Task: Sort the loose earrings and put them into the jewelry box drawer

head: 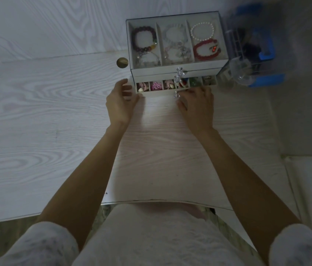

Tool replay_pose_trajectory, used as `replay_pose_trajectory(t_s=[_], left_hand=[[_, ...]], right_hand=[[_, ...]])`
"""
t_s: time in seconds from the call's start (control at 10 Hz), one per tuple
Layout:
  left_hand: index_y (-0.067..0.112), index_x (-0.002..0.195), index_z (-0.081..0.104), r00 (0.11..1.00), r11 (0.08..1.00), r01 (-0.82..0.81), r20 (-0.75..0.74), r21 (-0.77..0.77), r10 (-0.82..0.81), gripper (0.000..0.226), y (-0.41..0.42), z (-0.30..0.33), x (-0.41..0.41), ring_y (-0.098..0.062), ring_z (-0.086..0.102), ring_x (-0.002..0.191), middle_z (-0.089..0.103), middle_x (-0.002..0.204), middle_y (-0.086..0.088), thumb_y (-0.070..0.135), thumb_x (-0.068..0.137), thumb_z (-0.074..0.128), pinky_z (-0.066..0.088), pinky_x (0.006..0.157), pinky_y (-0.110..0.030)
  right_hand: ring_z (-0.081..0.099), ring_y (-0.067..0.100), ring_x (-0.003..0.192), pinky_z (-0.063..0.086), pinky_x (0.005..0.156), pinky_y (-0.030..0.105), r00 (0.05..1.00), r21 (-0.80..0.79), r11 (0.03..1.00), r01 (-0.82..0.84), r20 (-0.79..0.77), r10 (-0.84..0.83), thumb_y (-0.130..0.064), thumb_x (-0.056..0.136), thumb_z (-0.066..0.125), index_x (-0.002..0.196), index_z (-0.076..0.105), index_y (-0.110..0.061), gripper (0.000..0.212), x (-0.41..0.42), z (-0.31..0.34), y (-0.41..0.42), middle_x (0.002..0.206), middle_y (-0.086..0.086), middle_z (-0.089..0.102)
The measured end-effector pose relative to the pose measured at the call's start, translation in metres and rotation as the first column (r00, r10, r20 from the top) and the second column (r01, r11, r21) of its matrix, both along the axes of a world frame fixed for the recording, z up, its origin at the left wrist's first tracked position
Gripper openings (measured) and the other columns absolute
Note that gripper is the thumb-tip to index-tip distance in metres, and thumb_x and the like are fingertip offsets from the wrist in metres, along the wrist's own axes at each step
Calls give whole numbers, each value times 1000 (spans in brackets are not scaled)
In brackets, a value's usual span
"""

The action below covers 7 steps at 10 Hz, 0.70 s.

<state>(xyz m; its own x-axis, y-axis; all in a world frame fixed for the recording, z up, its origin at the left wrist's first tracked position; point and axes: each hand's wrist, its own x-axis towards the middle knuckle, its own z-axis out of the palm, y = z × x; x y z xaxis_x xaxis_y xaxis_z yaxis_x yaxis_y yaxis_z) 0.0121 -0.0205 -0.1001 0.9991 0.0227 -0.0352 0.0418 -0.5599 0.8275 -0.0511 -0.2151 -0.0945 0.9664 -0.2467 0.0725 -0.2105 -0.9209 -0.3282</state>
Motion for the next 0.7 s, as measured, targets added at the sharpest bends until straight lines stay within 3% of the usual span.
replay_pose_trajectory(t_s=[0.1,0.2,0.3,0.5,0.6,0.7], left_hand=[[10,131,48,1000,1000,-6,-5,22,6,62,-3,-4,10,-4,54,99,58,121,0,26,77,75,46,78,-11],[13,119,61,1000,1000,14,1,4,-14,43,-8,-2,19,-5,61,96,66,112,1,23,78,72,50,85,-19],[14,104,67,1000,1000,-5,25,-28,6,28,-9,0,23,-3,65,85,69,93,9,19,77,73,52,83,-20],[16,108,64,1000,1000,-17,6,1,17,27,-9,2,18,-2,62,82,67,99,8,22,82,68,52,80,-22],[20,117,57,996,998,-63,-55,22,64,32,-9,10,3,-3,60,82,64,105,9,28,87,62,46,76,-19],[20,108,59,979,984,-165,-134,-67,155,22,-6,15,-12,-4,60,87,64,100,9,30,88,59,44,79,-19]], right_hand=[[44,35,111,35,93,41,1000,-14,1000,6,31,-5,-21,83,58,106,66,-19,24,7,-1,0,110,11,58],[46,34,111,31,99,41,1000,-34,999,-11,-6,11,-18,81,59,114,62,-19,34,13,0,-2,112,12,56],[48,34,107,32,98,40,1000,-74,997,-26,-14,25,-17,79,58,116,60,-20,37,18,1,-2,109,13,56],[45,29,115,30,100,39,998,-20,999,-47,-52,46,-17,82,56,121,57,-19,39,14,5,-6,117,9,54],[56,30,98,40,86,36,997,-5,998,-67,34,67,-15,83,54,111,63,-12,30,4,16,-1,105,10,64],[62,25,72,44,65,29,983,113,992,-54,178,33,-16,84,55,99,67,-12,20,-8,33,4,80,5,69]])
